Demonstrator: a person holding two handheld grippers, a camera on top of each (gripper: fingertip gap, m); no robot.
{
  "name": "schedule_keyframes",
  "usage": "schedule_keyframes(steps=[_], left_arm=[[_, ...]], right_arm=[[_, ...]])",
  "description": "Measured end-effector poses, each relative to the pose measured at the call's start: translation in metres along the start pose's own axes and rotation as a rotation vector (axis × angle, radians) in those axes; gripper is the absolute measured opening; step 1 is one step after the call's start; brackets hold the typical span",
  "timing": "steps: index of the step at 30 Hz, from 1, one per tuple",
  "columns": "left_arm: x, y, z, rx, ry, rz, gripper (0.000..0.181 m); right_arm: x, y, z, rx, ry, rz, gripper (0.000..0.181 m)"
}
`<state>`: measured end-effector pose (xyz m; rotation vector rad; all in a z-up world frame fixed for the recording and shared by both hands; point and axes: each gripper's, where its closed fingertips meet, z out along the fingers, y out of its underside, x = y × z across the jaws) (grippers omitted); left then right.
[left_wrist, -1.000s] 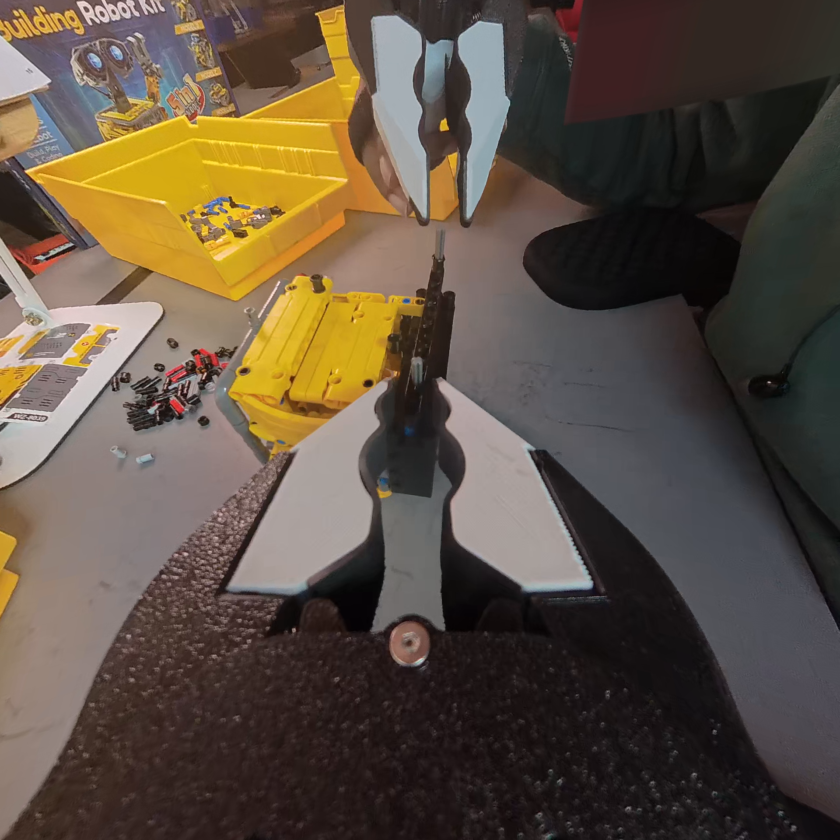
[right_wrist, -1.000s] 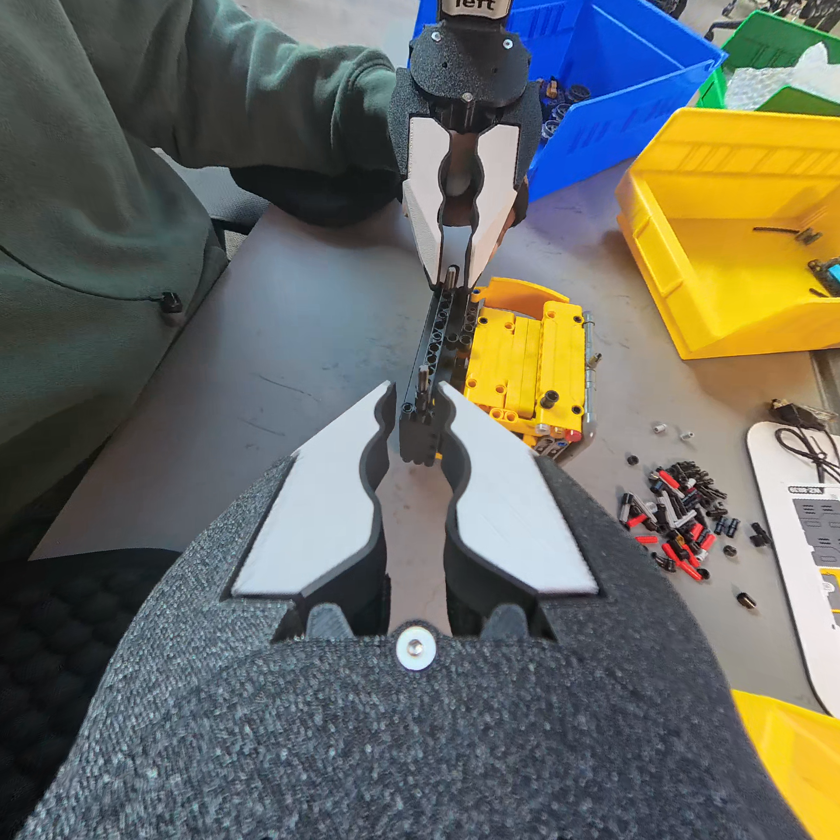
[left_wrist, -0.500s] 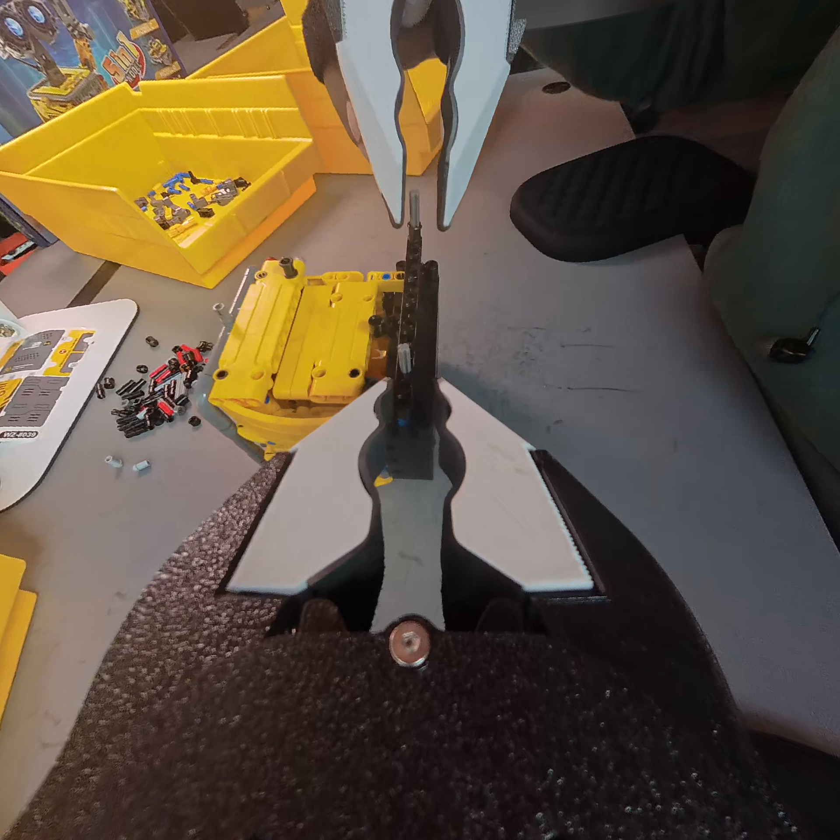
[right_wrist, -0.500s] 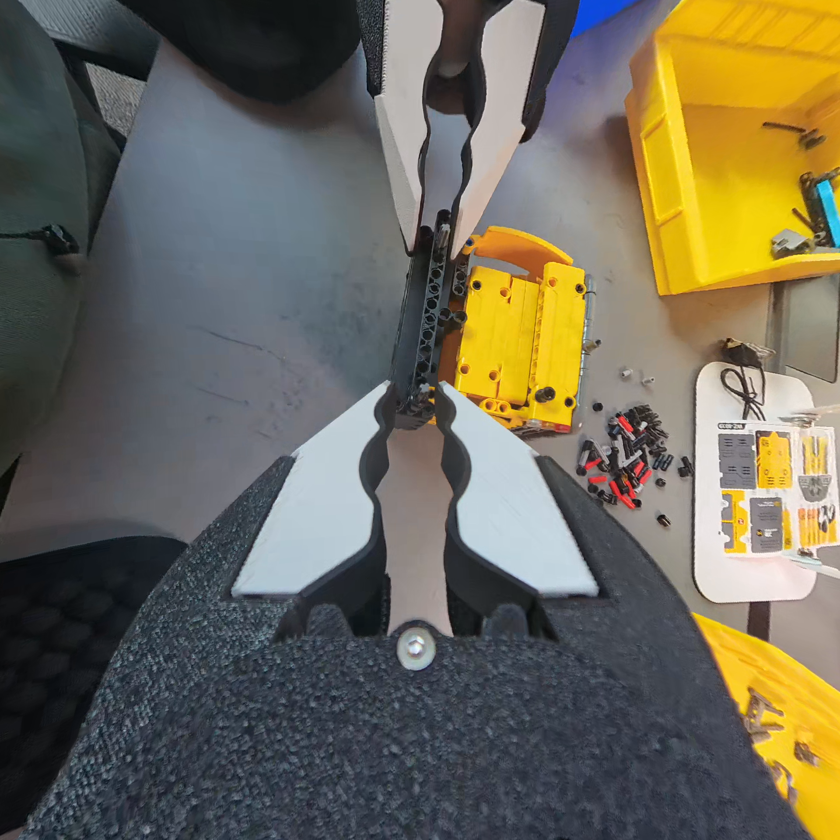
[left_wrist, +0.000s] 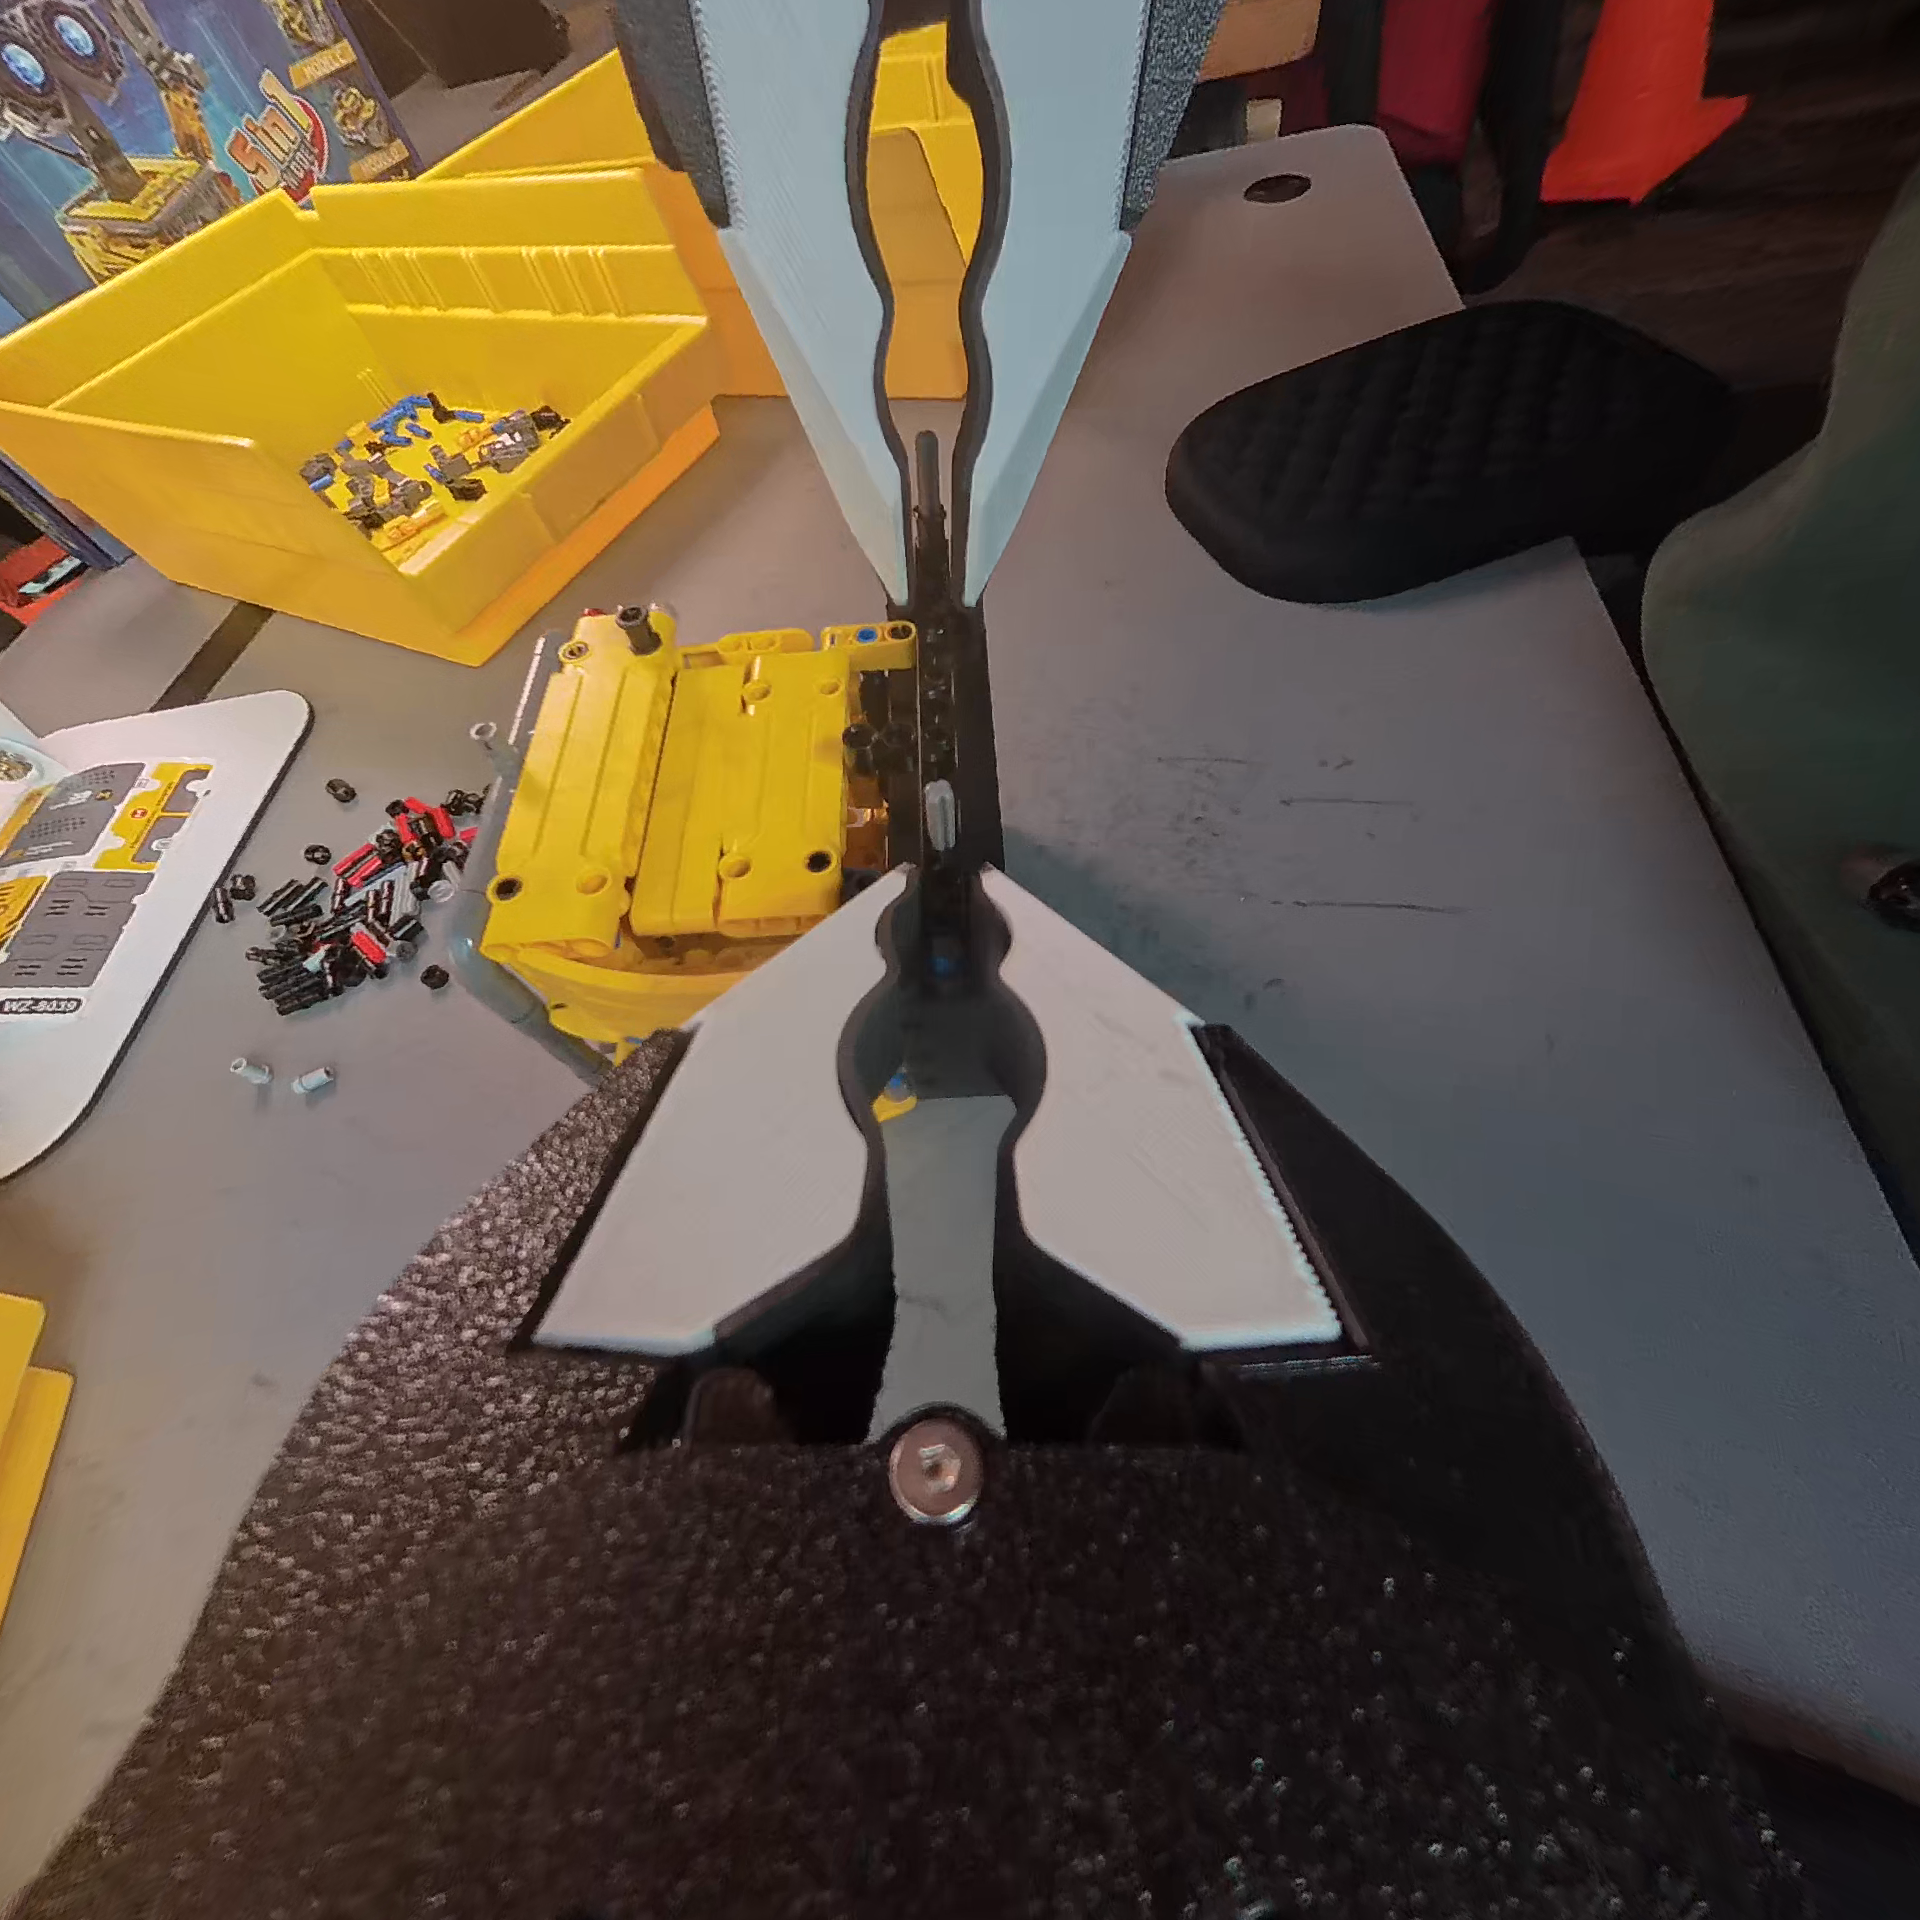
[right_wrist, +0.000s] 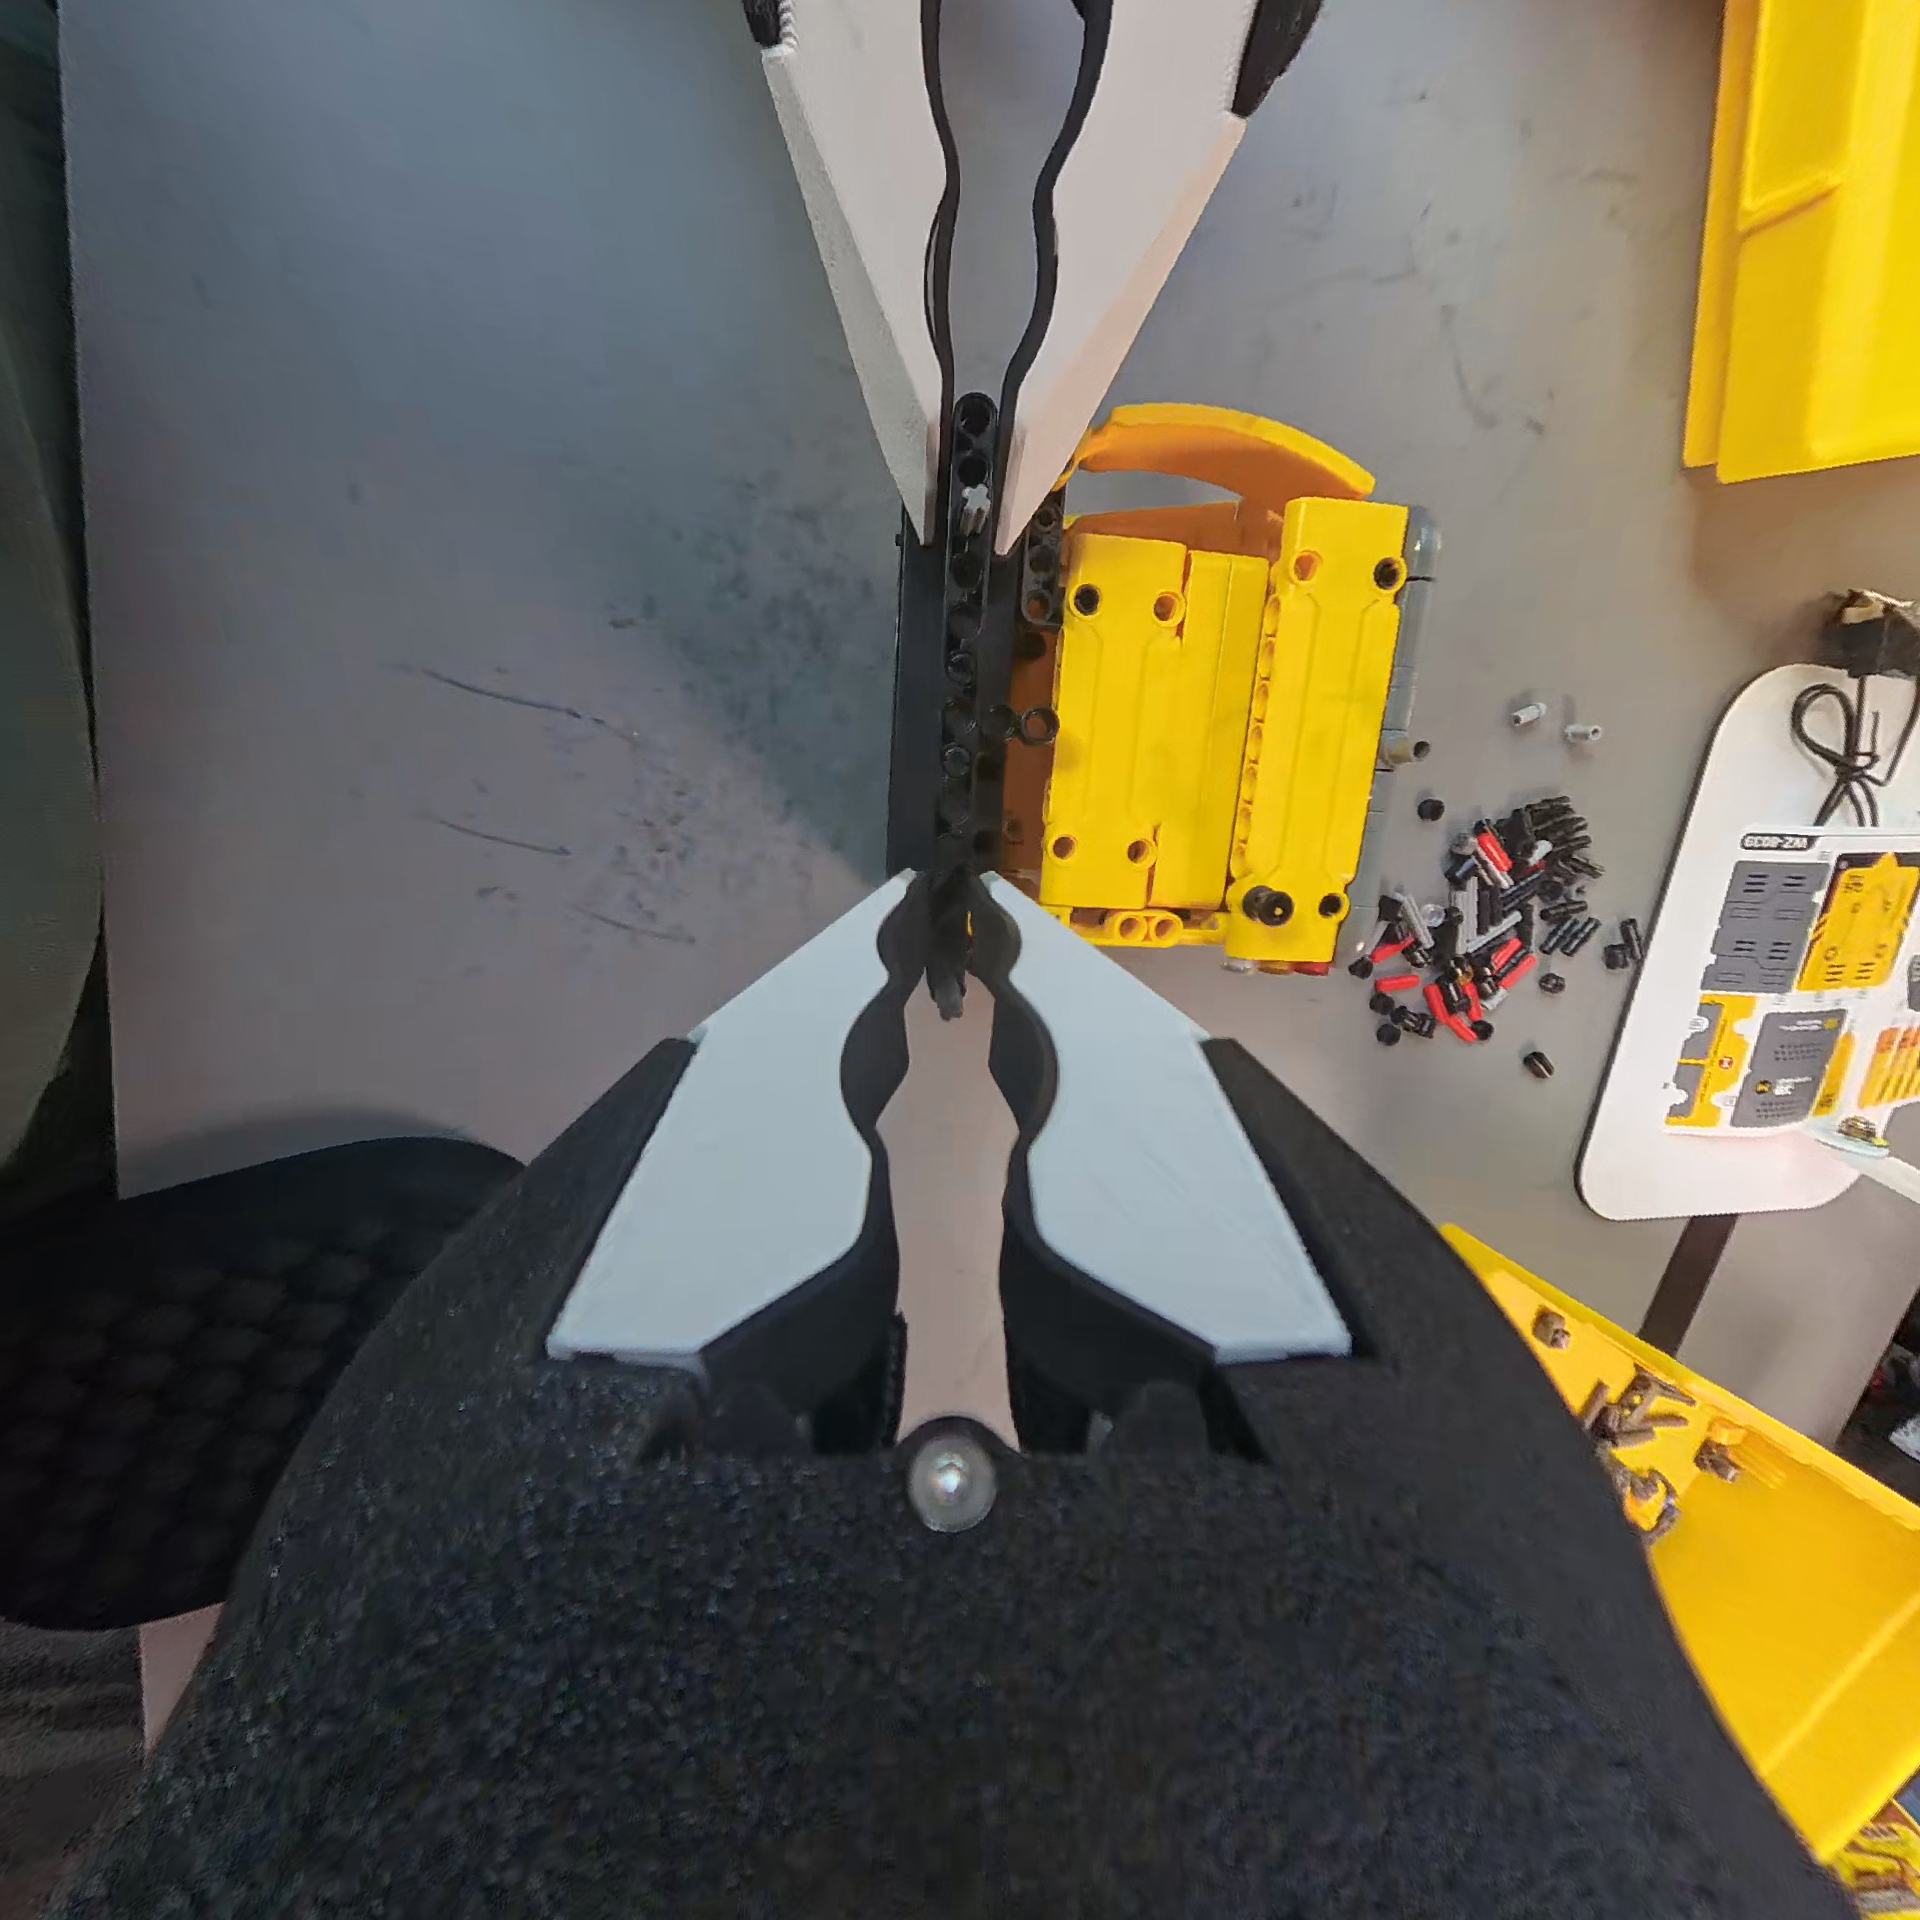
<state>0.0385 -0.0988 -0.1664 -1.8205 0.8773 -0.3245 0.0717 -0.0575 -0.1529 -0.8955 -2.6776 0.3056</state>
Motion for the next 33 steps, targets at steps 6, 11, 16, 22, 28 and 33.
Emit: schedule_keyframes(steps=[6,11,16,22,28,33], left_arm=[[0.0004,0.0006,0.0005,-0.04,-0.059,0.011,0.007],[0.0012,0.0001,0.0011,-0.027,-0.066,-0.035,0.006],[0.0019,0.0,0.0012,-0.01,-0.035,-0.122,0.007],[0.0024,-0.0003,0.0014,0.02,0.012,-0.226,0.008],[-0.0001,-0.001,0.0013,0.058,0.036,-0.302,0.008],[0.0012,-0.0004,0.0011,0.061,0.046,-0.314,0.009]], right_arm=[[-0.0015,0.0077,0.0009,-0.051,-0.001,-0.024,0.008],[-0.0013,0.0083,0.0021,-0.059,-0.032,-0.011,0.007],[-0.0009,0.008,0.003,-0.048,-0.068,0.019,0.007],[-0.0026,0.0076,0.0034,-0.015,-0.14,0.064,0.007],[-0.0016,0.0076,0.0042,0.006,-0.167,0.125,0.007],[-0.0051,0.007,0.0059,0.004,-0.119,0.103,0.007]])
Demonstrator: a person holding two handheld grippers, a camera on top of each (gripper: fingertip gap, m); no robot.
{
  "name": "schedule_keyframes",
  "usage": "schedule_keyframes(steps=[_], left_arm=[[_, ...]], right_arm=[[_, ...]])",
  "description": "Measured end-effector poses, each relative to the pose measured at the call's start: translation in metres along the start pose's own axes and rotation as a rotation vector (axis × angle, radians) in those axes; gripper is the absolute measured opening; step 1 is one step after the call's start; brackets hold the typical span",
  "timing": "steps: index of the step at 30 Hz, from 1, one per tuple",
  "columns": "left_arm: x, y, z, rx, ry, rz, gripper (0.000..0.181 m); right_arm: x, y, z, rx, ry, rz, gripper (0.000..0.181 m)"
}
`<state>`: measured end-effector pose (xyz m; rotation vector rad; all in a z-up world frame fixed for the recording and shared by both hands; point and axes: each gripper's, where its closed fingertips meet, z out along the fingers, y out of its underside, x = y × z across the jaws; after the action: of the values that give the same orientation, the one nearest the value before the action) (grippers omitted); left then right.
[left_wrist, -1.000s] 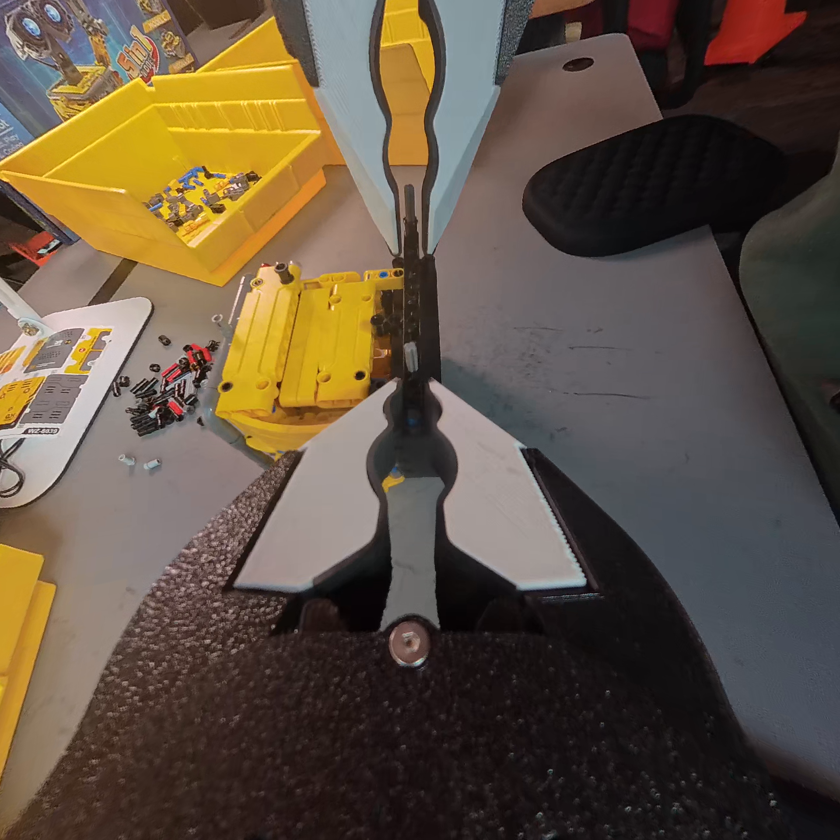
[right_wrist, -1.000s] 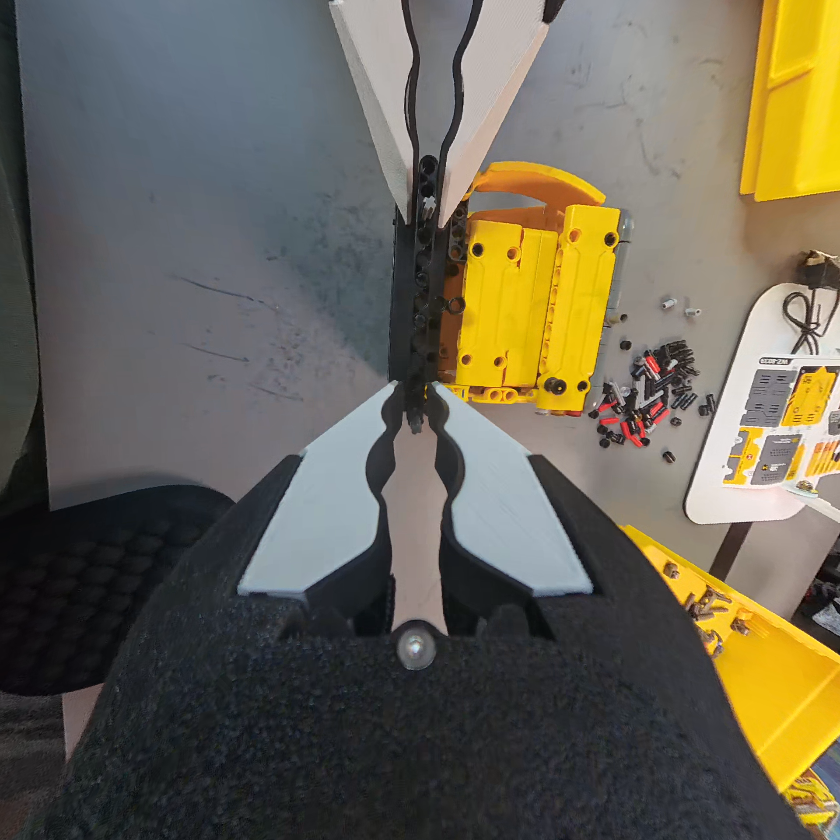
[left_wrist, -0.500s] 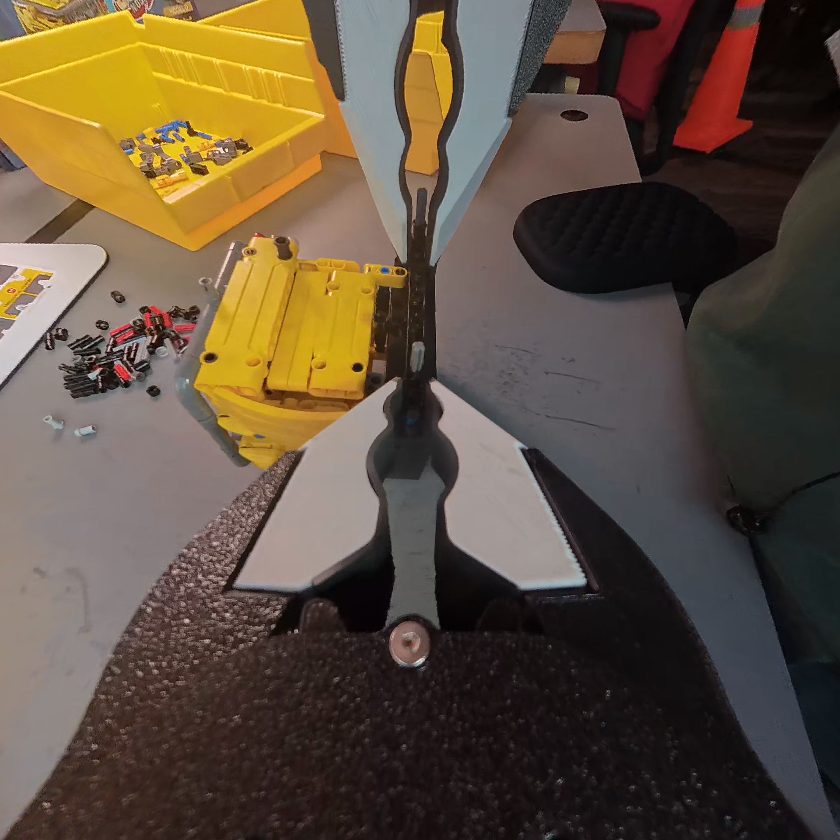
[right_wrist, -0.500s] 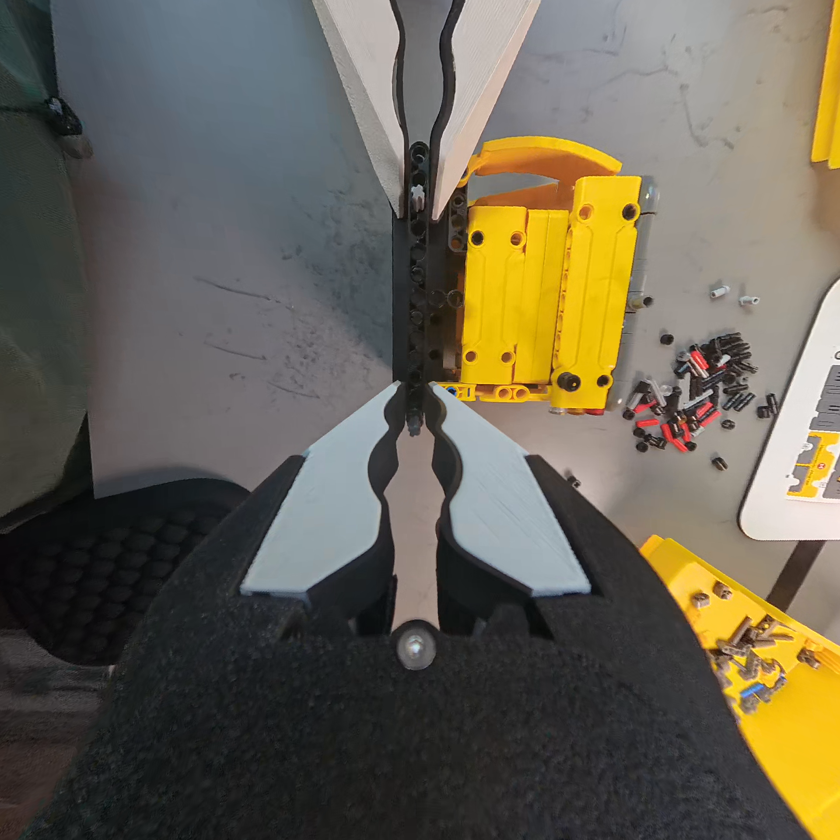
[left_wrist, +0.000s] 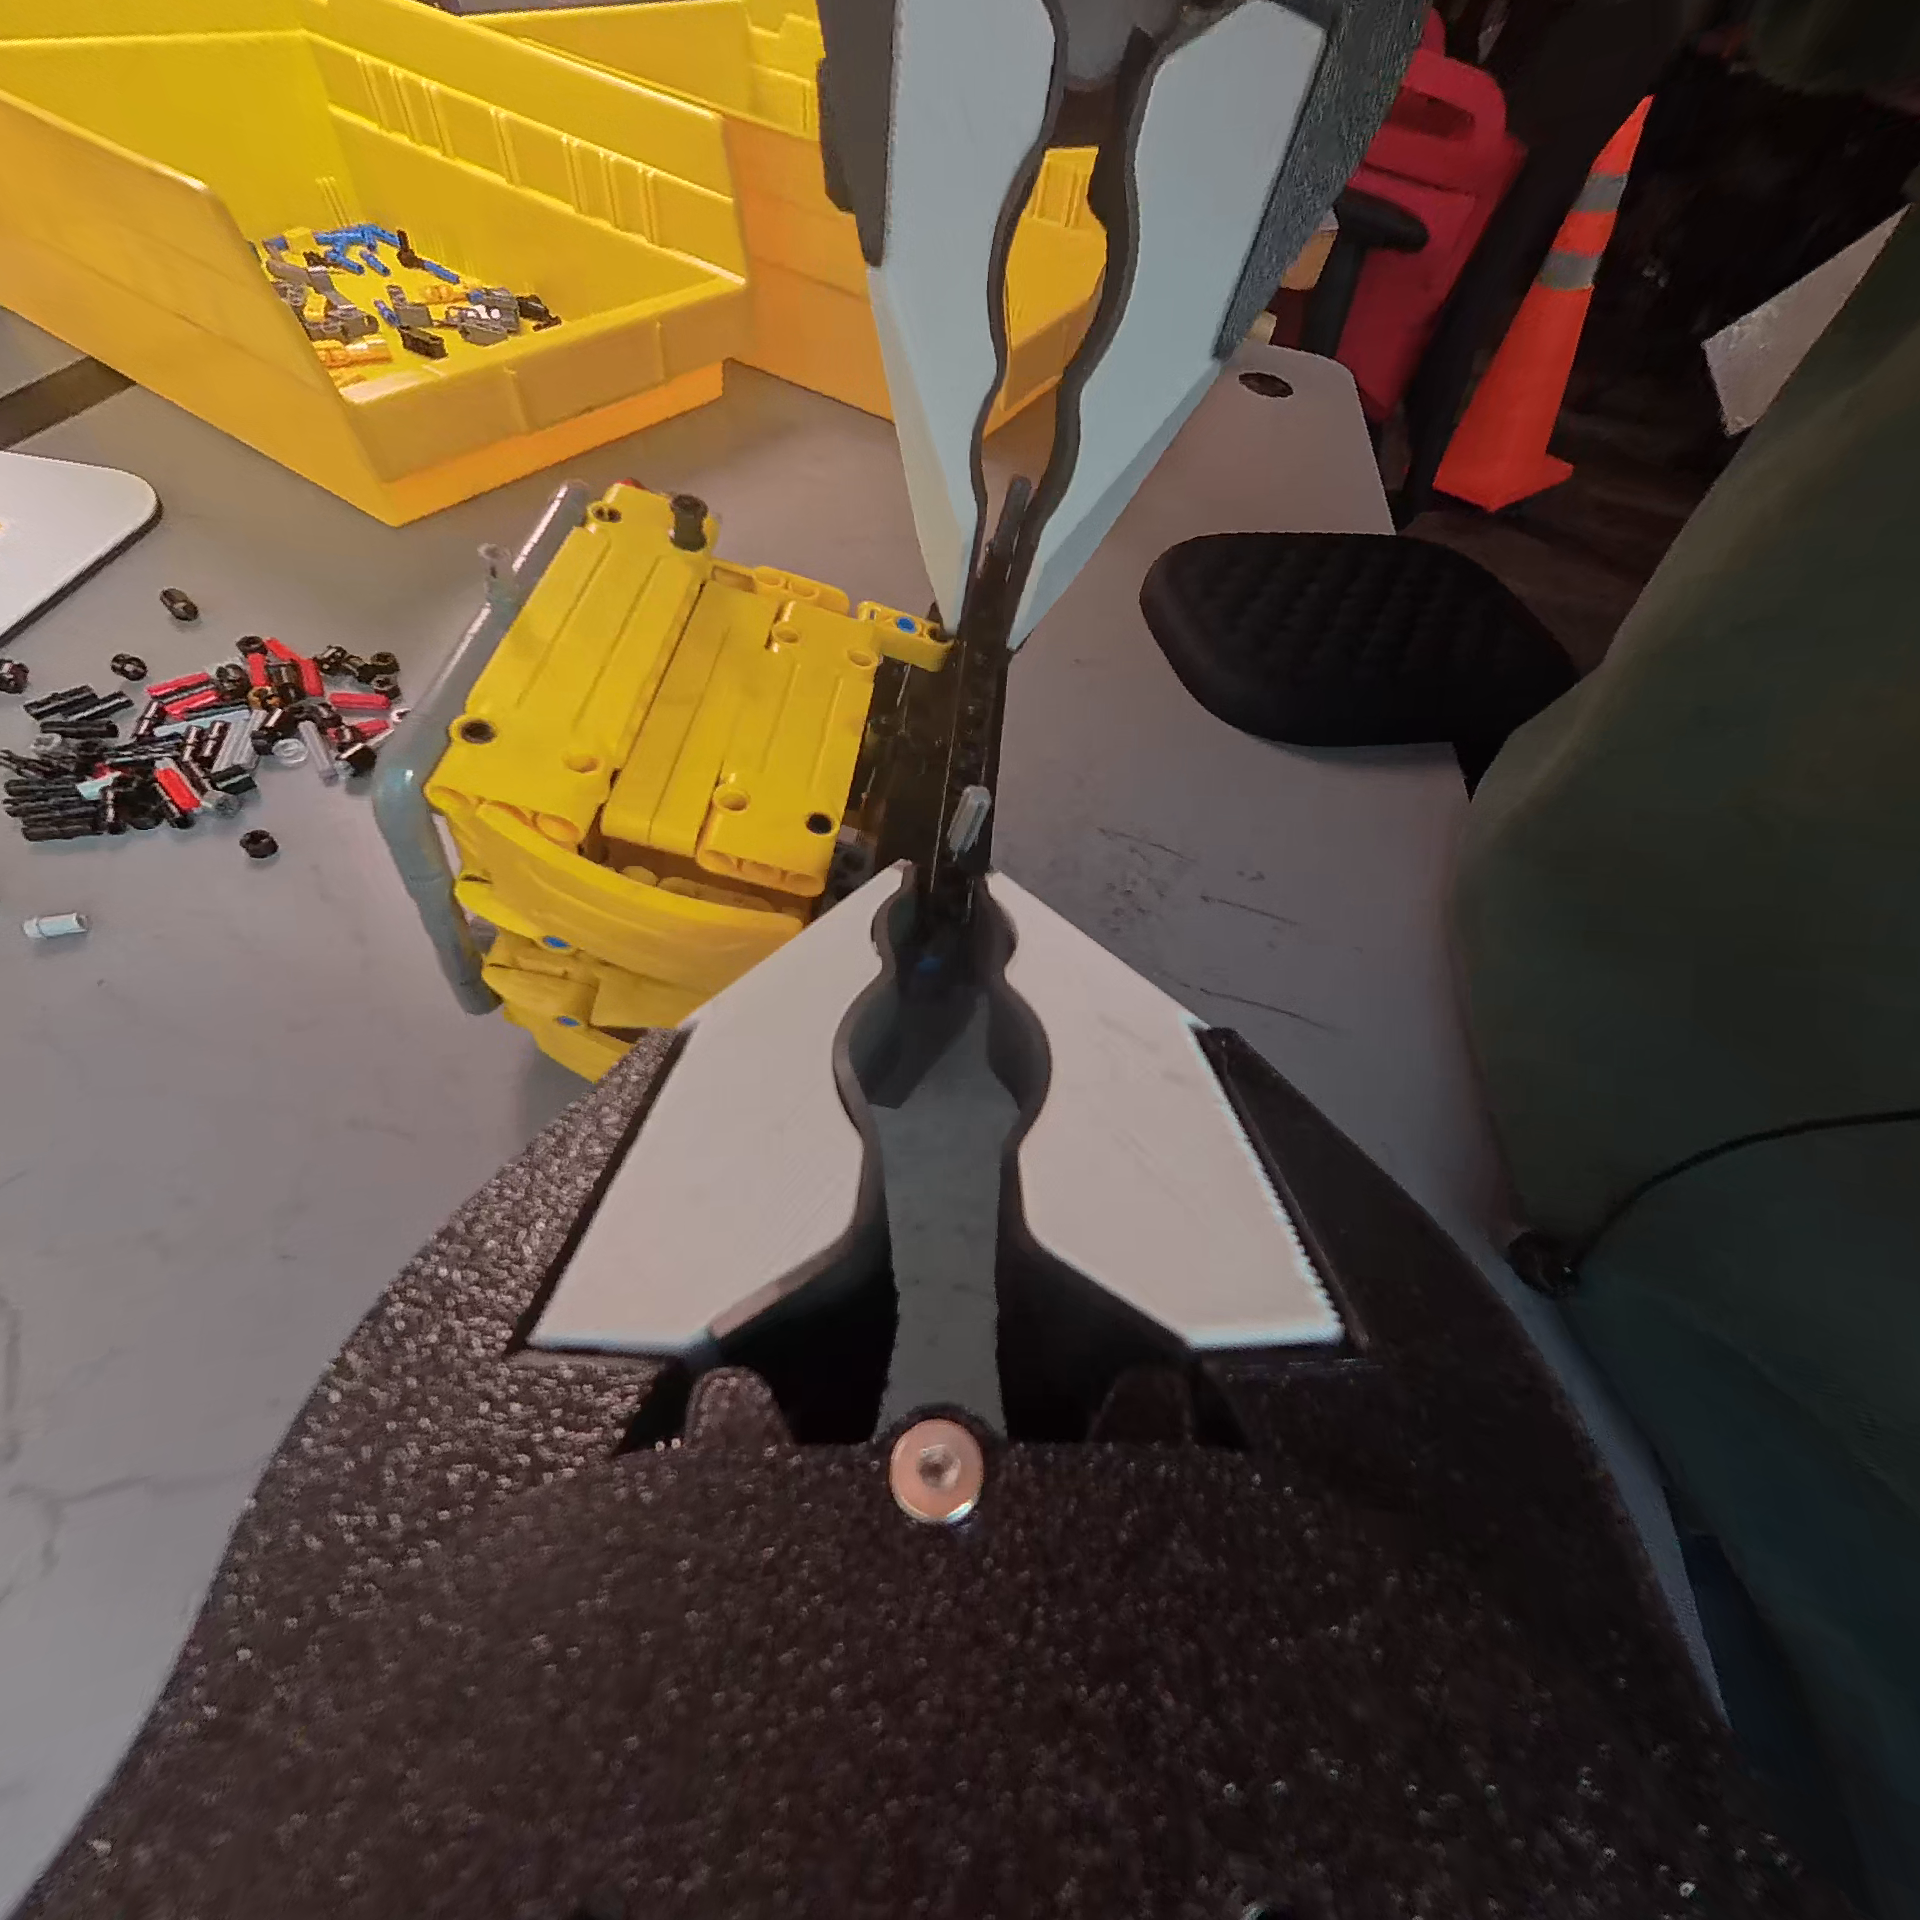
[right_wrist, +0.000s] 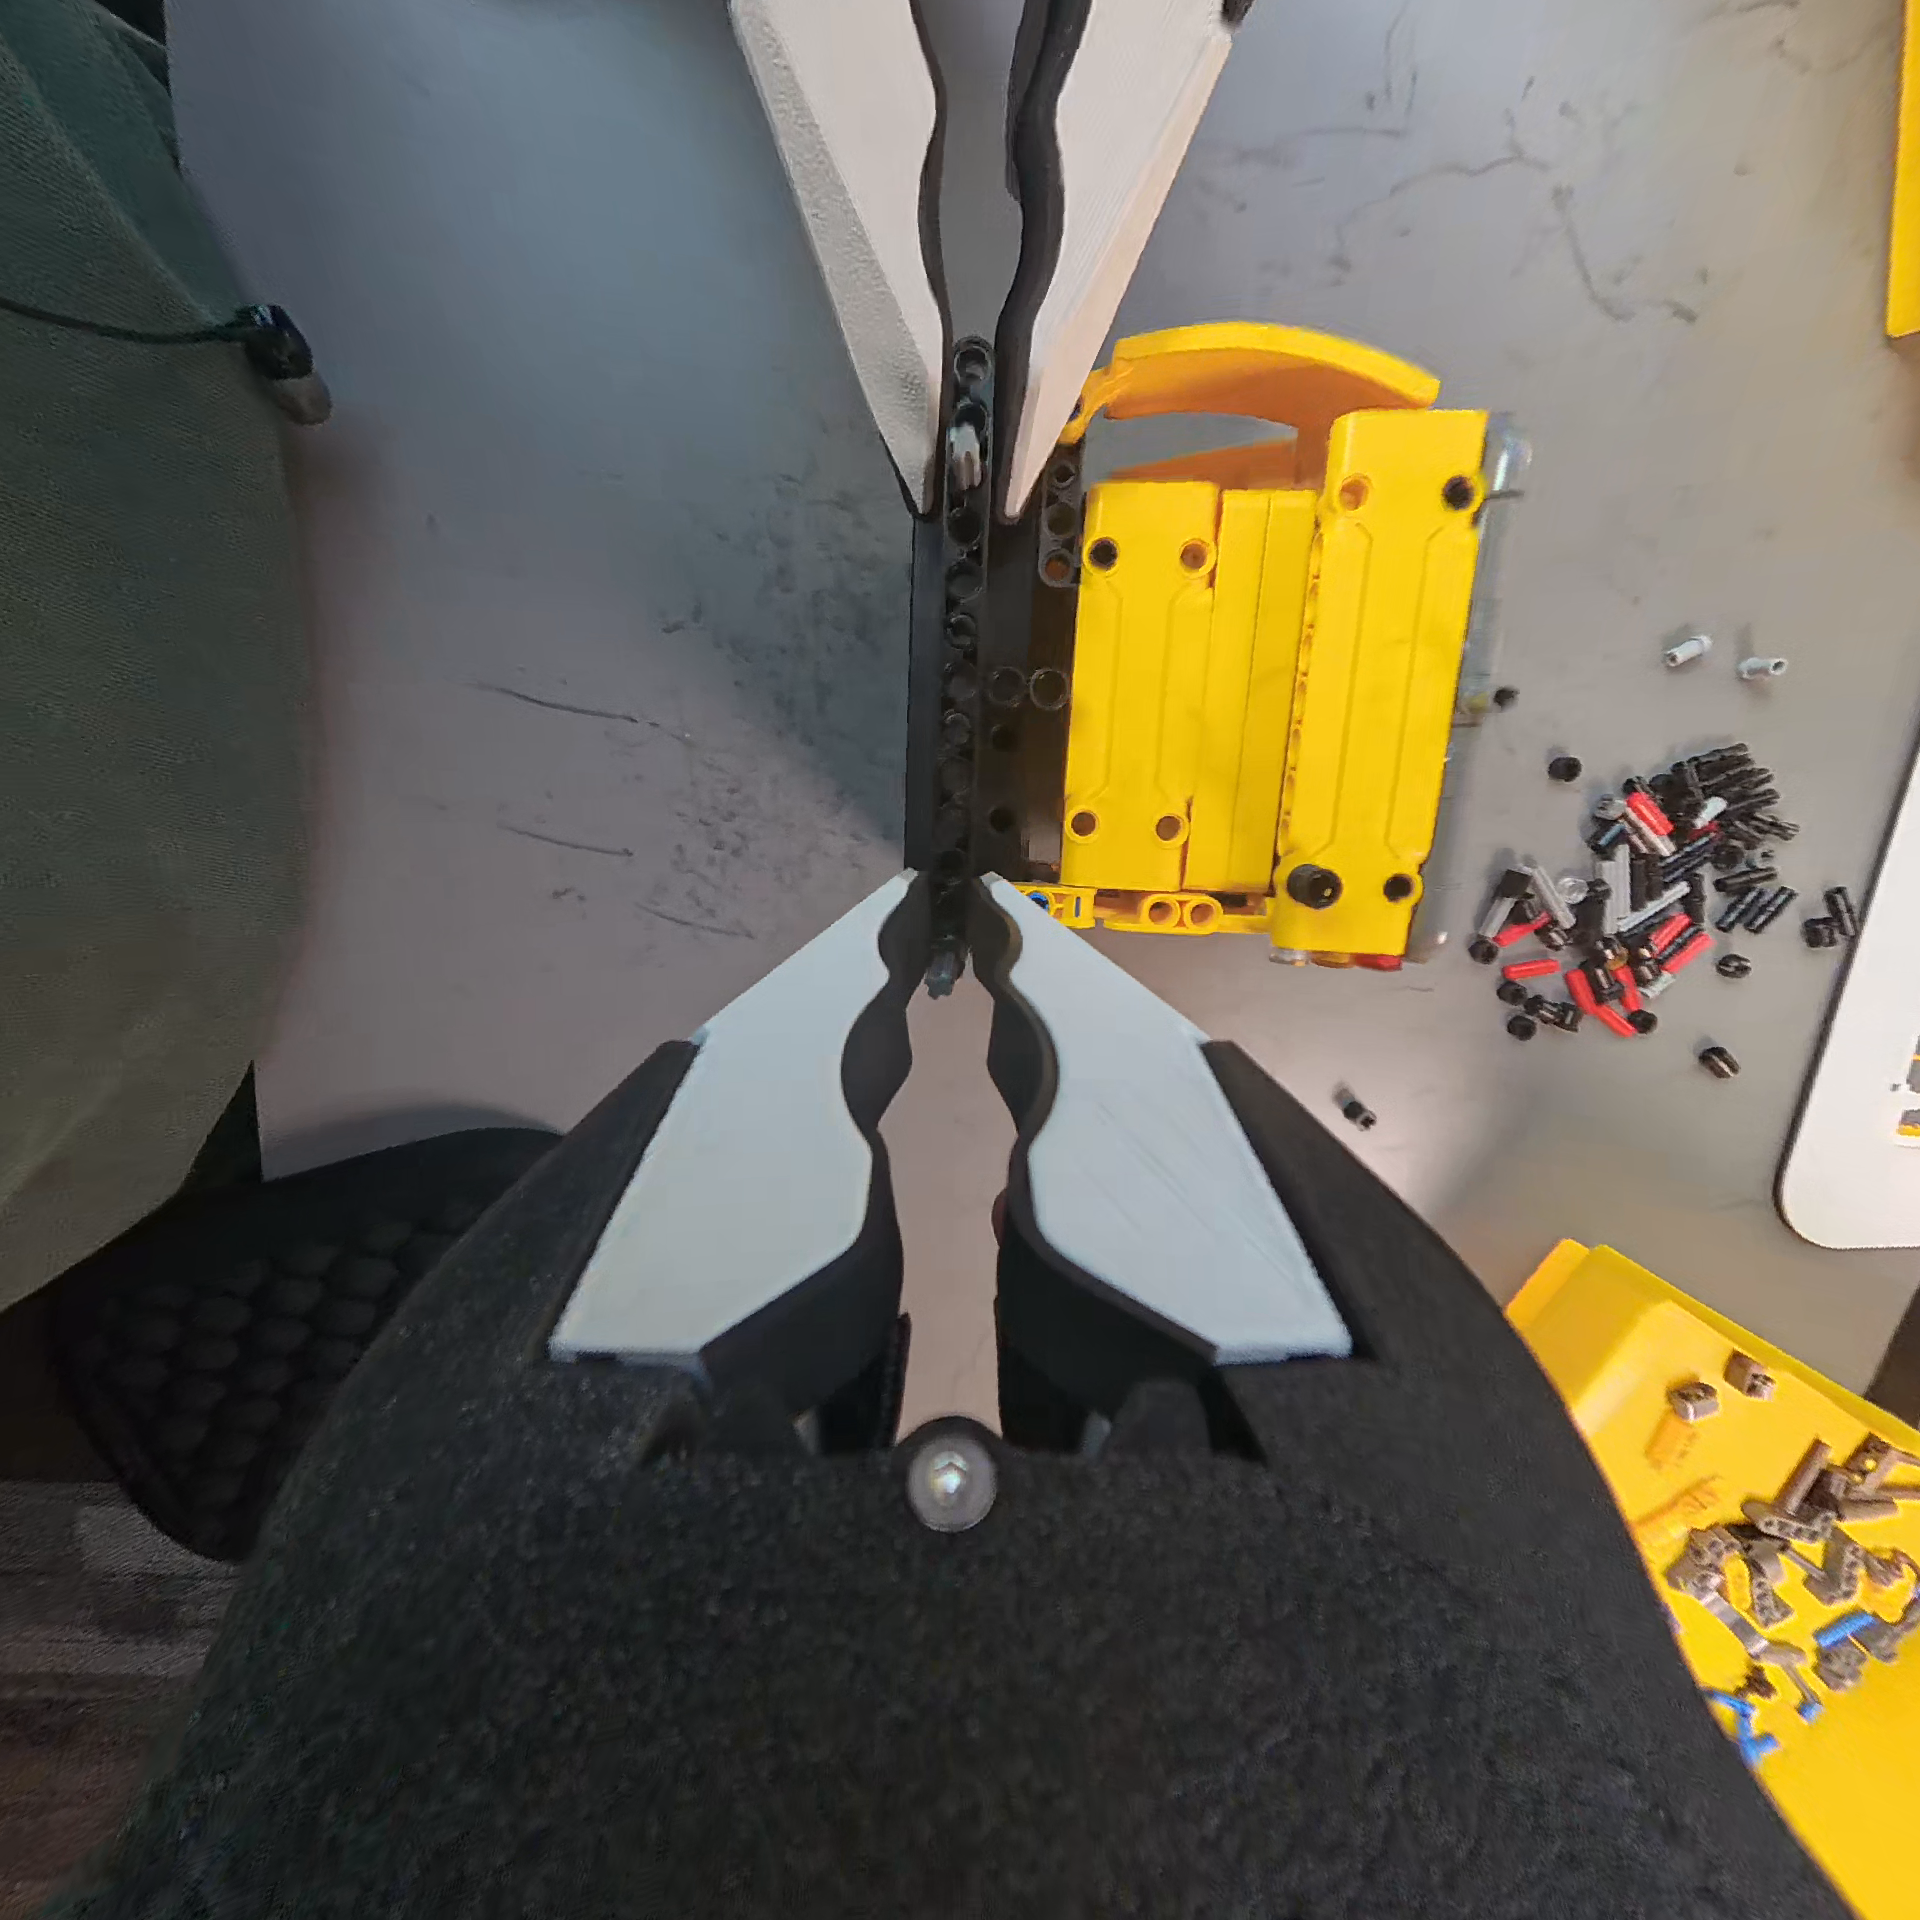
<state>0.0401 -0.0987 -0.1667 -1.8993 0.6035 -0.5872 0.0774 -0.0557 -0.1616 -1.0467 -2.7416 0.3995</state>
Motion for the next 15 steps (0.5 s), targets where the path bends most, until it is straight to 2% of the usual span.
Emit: schedule_keyframes(steps=[6,9,15], left_arm=[[0.004,0.008,0.003,-0.045,-0.018,0.062,0.01],[0.0,0.011,0.006,-0.073,-0.073,0.127,0.01],[-0.006,0.006,0.005,-0.039,-0.087,0.132,0.009]], right_arm=[[-0.006,0.001,0.006,0.001,0.017,-0.027,0.007],[0.0,0.004,0.008,-0.024,0.053,-0.042,0.007],[0.006,0.004,0.005,-0.009,0.061,-0.039,0.008]])
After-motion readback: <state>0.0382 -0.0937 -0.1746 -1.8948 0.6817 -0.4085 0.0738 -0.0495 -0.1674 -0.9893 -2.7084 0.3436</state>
